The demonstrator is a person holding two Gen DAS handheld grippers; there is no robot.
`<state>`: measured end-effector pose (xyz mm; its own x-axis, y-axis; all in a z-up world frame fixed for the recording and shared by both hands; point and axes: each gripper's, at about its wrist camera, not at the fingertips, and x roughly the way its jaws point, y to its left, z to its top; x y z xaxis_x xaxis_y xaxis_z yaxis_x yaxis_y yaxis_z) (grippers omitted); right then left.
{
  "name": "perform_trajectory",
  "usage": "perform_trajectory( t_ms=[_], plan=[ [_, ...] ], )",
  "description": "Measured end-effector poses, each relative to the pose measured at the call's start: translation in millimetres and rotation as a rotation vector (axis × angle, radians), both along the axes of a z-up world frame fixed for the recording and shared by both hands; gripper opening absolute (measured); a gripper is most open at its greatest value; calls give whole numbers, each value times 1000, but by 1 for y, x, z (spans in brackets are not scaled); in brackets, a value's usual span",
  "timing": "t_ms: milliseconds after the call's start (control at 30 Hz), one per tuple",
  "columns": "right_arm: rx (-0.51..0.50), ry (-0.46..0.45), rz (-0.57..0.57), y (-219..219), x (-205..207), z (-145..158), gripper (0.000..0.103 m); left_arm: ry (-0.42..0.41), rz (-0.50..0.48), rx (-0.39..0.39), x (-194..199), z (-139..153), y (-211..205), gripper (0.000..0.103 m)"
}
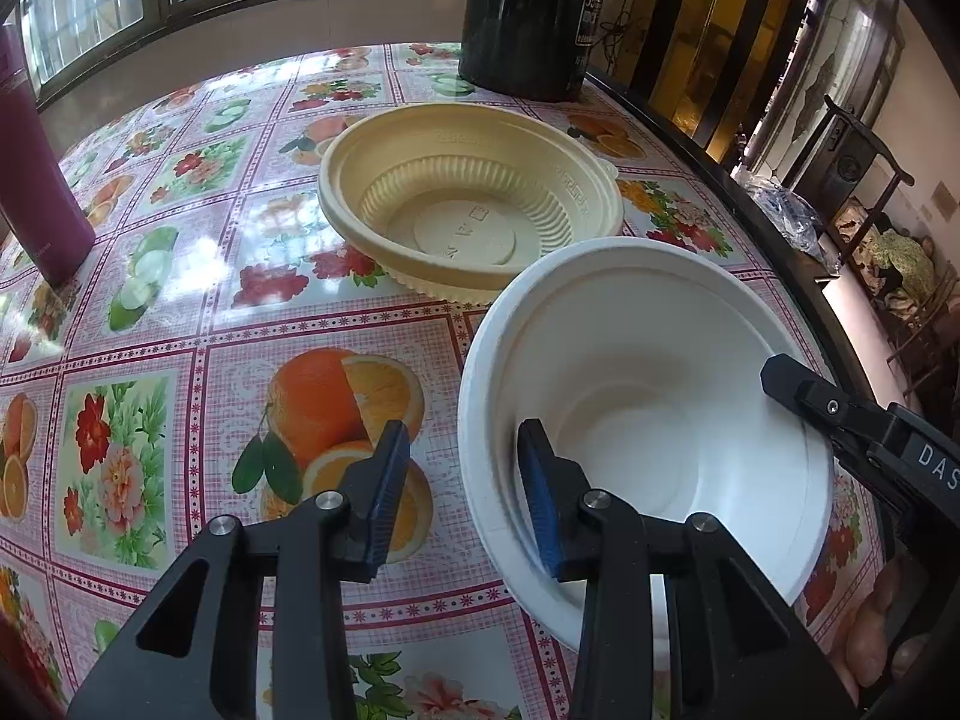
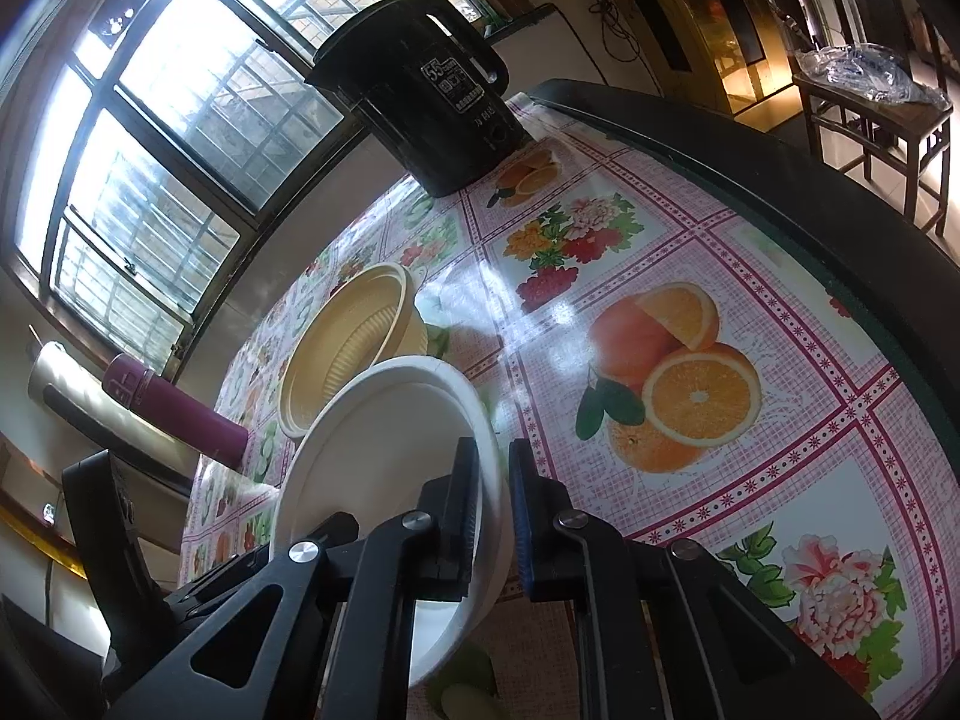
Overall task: Organize plates and bowls
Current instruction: 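Close the right gripper on the second white bowl's rim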
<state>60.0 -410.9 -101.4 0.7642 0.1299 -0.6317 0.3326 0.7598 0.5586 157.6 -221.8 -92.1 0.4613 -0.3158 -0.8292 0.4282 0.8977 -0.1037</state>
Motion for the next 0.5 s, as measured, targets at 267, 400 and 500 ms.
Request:
perform_trajectory(
  t_ms=[267,400,500],
  plan=[
    [-13,7,6,2,2,-1,11,-10,-9,4,-2,1,-2,33],
    [-21,12,11,2,4,-2,11,-15,-12,9,-3,1,-2,32],
    [-26,9,12,3,4,-2,11,-16,-12,11,-3,1,-3,32]
  ],
)
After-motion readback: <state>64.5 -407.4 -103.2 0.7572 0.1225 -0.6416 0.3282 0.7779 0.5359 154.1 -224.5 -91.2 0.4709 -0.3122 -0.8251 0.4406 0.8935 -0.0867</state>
